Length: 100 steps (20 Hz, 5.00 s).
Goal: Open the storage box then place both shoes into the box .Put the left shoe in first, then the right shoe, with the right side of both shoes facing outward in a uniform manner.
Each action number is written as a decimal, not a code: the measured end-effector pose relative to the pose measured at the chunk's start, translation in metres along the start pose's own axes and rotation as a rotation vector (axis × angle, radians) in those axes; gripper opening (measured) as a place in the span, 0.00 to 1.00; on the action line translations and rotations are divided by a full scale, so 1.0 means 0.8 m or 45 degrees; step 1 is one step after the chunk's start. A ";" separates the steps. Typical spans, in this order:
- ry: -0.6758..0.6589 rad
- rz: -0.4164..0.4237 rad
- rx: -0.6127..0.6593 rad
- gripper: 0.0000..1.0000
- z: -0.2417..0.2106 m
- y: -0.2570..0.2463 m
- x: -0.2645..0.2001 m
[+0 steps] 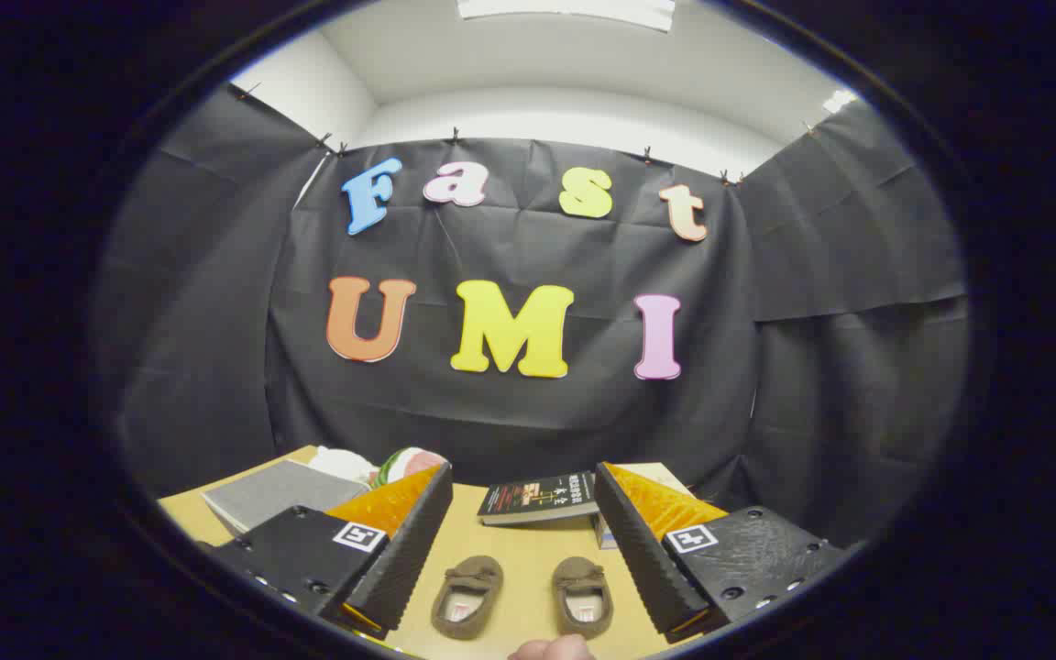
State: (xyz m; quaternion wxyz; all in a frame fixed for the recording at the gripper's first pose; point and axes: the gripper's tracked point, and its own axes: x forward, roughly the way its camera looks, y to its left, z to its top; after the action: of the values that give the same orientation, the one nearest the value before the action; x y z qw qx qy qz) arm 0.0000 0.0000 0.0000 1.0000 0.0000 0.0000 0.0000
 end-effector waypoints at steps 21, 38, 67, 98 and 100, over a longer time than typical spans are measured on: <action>0.008 0.202 -0.017 0.95 0.007 0.060 0.018; 0.032 0.285 0.030 0.95 -0.004 0.056 0.052; 0.691 0.641 0.559 0.97 -0.257 0.273 0.107; 0.977 0.928 1.115 0.66 -0.202 0.317 0.066; 0.943 0.958 1.079 0.65 -0.180 0.318 0.065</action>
State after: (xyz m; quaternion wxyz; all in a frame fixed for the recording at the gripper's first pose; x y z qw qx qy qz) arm 0.0523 0.2548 -0.1438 0.7795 0.3921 0.3425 0.3483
